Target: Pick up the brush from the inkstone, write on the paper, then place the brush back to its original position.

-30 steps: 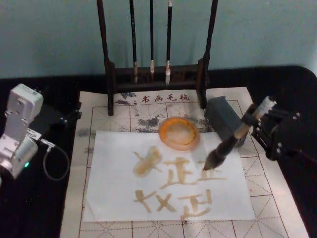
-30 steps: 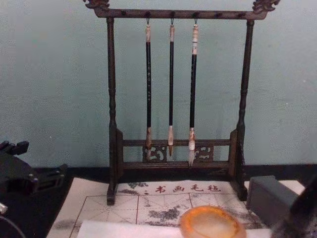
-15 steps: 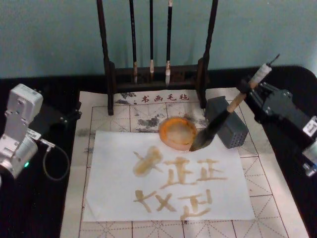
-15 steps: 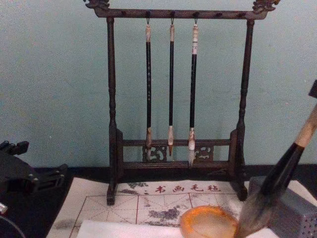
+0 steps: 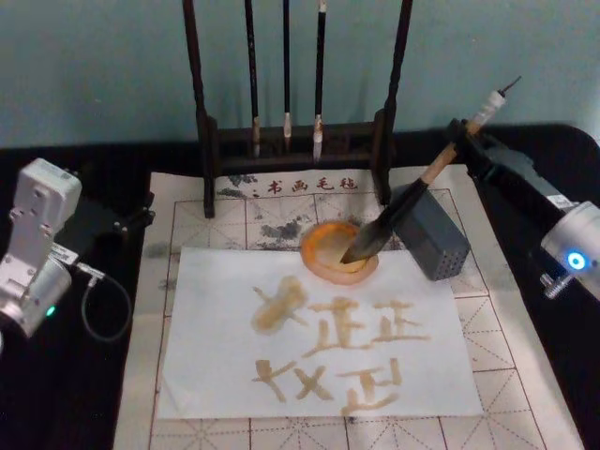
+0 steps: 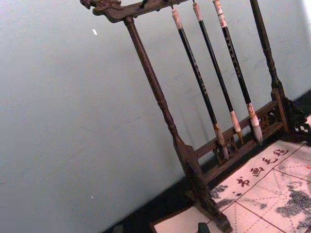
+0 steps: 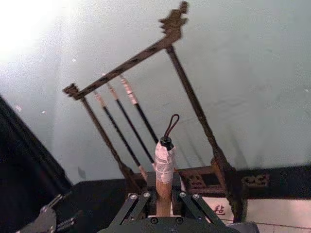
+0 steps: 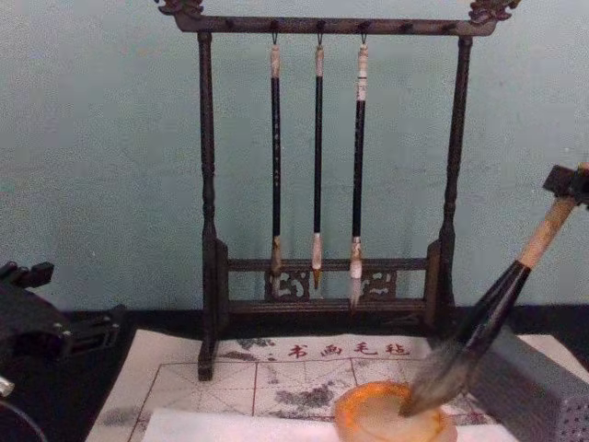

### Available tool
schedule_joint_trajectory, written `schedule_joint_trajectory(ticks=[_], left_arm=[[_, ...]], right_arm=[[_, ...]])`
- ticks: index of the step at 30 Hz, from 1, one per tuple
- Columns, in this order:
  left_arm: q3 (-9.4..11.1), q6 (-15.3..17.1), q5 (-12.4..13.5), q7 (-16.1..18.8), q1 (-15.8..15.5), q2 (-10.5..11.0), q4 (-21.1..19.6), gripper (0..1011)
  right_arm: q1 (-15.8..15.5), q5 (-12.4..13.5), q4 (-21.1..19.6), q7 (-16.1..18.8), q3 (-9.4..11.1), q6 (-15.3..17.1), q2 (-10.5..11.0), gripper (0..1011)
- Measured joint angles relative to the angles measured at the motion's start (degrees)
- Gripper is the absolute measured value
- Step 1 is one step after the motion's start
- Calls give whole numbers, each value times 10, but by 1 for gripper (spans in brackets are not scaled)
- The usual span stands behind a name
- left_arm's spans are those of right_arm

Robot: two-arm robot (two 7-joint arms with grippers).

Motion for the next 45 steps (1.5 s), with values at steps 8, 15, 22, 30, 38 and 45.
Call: schedule_joint_trajectory(ticks=[8, 15, 22, 30, 38, 45], left_arm=[[0, 0, 0, 0, 0, 0, 0, 1001], [0, 0, 0, 0, 0, 0, 0, 1001], [0, 0, 0, 0, 0, 0, 0, 1001], [0, 0, 0, 0, 0, 0, 0, 1001], [0, 0, 0, 0, 0, 0, 0, 1001], [0, 0, 0, 0, 0, 0, 0, 1001]], right_arm=[[37, 42, 34, -41, -6, 33, -21, 185], [57, 78, 57, -72, -8, 57, -34, 185], [73, 118, 76, -109, -7, 83, -47, 185], [83, 159, 94, -152, -5, 103, -60, 185], [87, 175, 108, -178, -9, 101, -65, 185], [88, 185, 116, -193, -13, 89, -68, 185]])
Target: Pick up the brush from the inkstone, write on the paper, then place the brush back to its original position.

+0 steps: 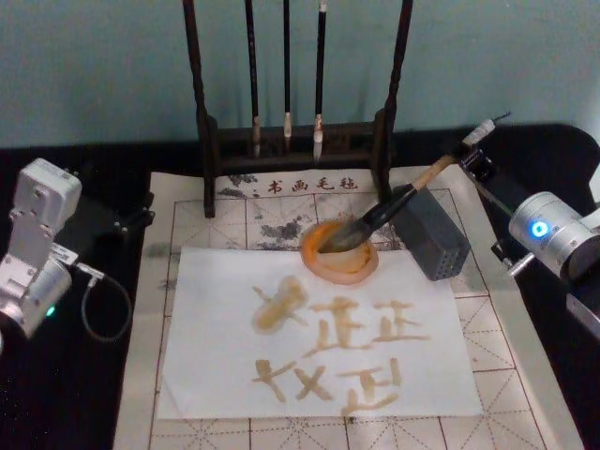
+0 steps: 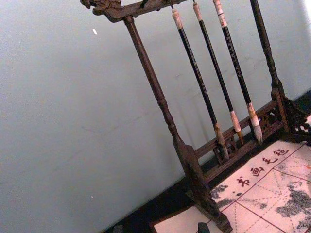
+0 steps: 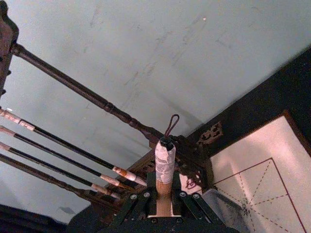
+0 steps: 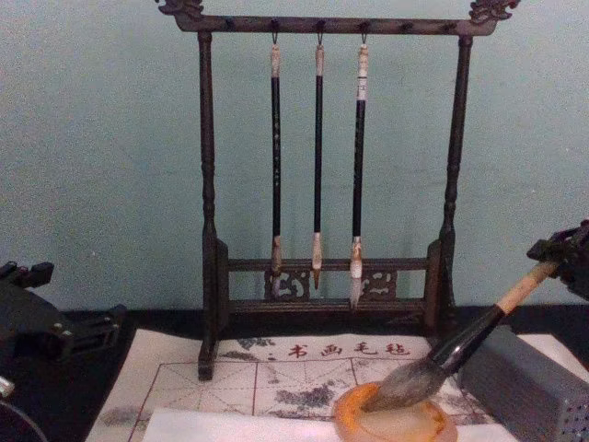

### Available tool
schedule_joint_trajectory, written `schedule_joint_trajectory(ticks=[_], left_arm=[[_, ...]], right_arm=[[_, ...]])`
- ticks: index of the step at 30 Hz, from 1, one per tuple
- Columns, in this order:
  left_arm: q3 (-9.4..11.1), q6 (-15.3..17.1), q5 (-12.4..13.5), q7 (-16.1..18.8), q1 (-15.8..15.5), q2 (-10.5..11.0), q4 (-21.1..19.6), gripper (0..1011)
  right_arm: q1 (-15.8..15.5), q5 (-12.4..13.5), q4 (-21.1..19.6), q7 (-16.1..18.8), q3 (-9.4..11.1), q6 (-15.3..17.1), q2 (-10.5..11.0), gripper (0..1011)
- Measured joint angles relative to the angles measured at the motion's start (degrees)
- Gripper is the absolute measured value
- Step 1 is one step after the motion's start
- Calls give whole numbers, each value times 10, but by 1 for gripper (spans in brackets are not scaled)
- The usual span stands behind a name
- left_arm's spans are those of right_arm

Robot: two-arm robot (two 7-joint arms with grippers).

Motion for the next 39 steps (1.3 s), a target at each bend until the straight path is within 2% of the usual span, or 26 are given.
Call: schedule_joint_trajectory(ticks=[39], left_arm=[[0, 0, 0, 0, 0, 0, 0, 1001]], right_arm=[[23, 46, 38, -41, -46, -38, 10, 185]])
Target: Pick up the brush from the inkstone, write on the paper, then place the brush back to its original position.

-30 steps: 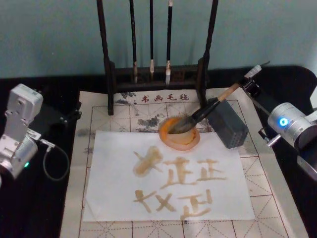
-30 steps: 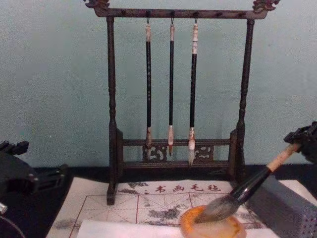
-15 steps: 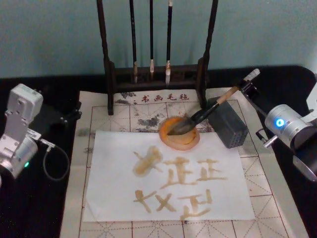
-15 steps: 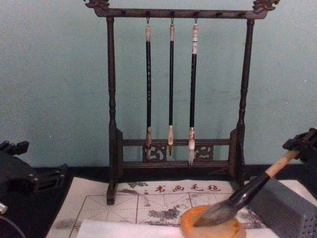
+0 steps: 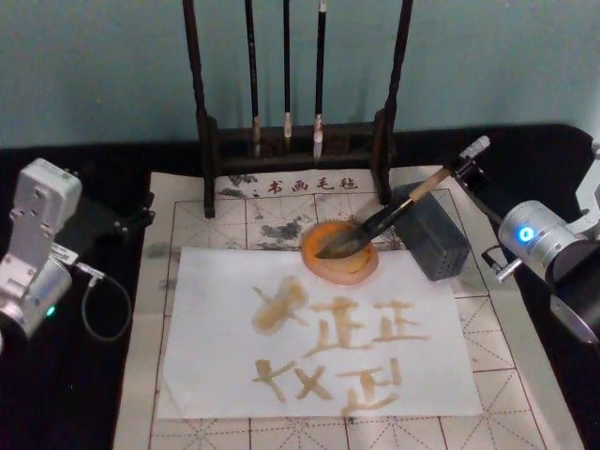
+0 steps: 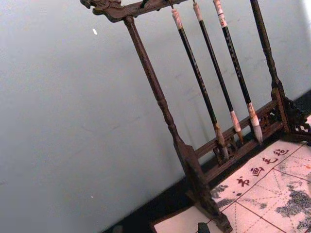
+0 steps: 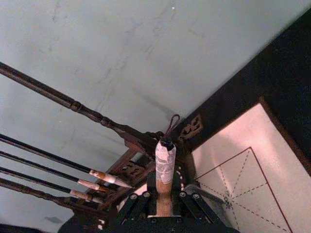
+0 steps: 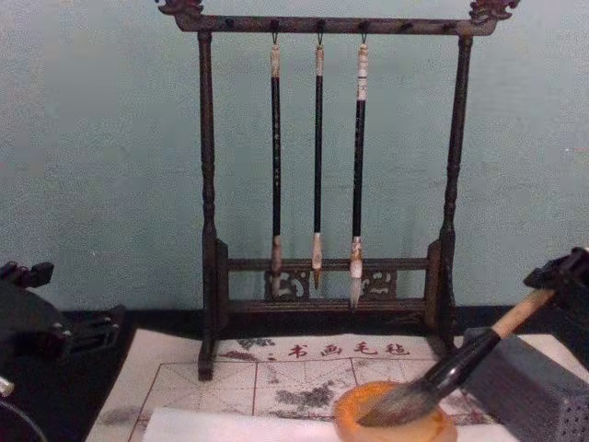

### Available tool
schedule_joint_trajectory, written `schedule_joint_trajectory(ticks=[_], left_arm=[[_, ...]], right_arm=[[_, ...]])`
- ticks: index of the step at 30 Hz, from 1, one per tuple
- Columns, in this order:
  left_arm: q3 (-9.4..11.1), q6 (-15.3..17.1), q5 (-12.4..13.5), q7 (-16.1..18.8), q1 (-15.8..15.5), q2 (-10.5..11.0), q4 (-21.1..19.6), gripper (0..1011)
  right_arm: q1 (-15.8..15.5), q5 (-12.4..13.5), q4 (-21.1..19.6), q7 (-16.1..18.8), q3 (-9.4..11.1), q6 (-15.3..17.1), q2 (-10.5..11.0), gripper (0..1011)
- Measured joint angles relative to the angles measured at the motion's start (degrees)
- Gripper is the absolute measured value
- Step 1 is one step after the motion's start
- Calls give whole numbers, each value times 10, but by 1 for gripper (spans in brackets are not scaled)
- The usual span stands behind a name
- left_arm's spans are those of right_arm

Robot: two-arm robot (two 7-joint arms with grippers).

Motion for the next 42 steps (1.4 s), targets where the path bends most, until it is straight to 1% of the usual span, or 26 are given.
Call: schedule_joint_trajectory(ticks=[9, 28, 32, 36, 38, 42], left_arm=[[0, 0, 0, 0, 0, 0, 0, 1001], [0, 0, 0, 0, 0, 0, 0, 1001], [0, 0, 0, 0, 0, 0, 0, 1001], [0, 0, 0, 0, 0, 0, 0, 1001], [0, 0, 0, 0, 0, 0, 0, 1001], [0, 0, 0, 0, 0, 0, 0, 1001]], right_arm=[[3, 6, 1, -4, -11, -6, 6, 185], [2, 6, 1, -4, -8, -5, 4, 186], [2, 6, 1, -4, -8, -5, 4, 281], [2, 6, 1, -3, -8, -5, 4, 416], [2, 6, 1, -3, -8, -4, 4, 456], [2, 6, 1, -3, -8, -4, 4, 596]])
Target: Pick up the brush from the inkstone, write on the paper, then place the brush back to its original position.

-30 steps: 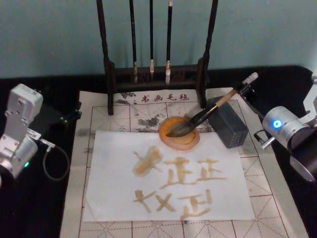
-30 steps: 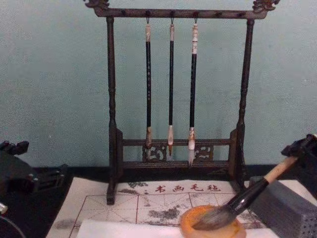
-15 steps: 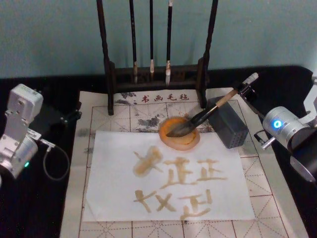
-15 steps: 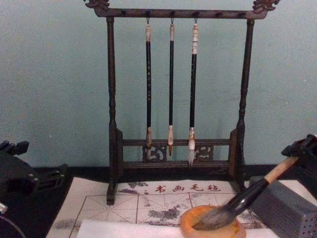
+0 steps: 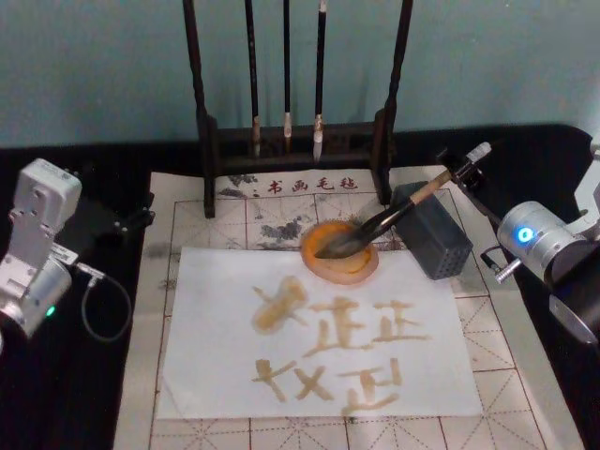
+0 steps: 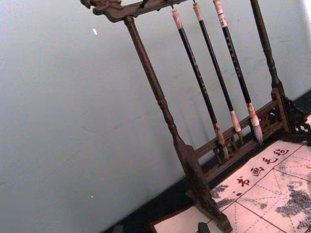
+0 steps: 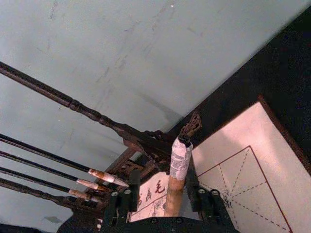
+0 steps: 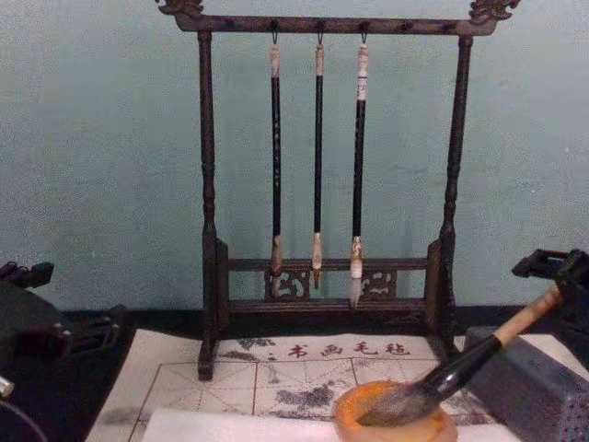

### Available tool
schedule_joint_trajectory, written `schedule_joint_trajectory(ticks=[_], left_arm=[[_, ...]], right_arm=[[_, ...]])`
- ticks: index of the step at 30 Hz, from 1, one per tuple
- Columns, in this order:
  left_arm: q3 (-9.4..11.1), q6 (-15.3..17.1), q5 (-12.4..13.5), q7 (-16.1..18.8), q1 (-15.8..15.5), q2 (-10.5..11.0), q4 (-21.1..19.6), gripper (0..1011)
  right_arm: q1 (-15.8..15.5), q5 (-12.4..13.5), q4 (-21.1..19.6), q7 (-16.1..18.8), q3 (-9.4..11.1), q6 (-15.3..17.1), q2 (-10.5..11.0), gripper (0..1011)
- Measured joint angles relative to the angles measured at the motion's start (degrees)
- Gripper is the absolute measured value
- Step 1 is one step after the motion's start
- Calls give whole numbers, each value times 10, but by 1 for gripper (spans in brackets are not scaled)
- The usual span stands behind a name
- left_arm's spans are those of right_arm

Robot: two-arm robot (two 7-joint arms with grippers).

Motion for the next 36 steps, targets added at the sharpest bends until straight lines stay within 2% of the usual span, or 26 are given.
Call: schedule_joint_trajectory(ticks=[2, 5, 8, 9, 14, 25, 36], left_arm=[[0, 0, 0, 0, 0, 0, 0, 1001], [0, 0, 0, 0, 0, 0, 0, 1001], [0, 0, 0, 0, 0, 0, 0, 1001], [0, 0, 0, 0, 0, 0, 0, 1001], [0, 0, 0, 0, 0, 0, 0, 1001], [0, 0, 0, 0, 0, 0, 0, 1001], [0, 0, 0, 0, 0, 0, 0, 1001]], right_arm=[[0, 0, 0, 0, 0, 0, 0, 676], [0, 0, 0, 0, 0, 0, 0, 733], [0, 0, 0, 0, 0, 0, 0, 862], [0, 0, 0, 0, 0, 0, 0, 862], [0, -1, 0, 1, 0, 0, 0, 1000], [0, -1, 0, 1, 0, 0, 0, 1000], [-18, 22, -24, 4, -7, 4, 29, 1000]])
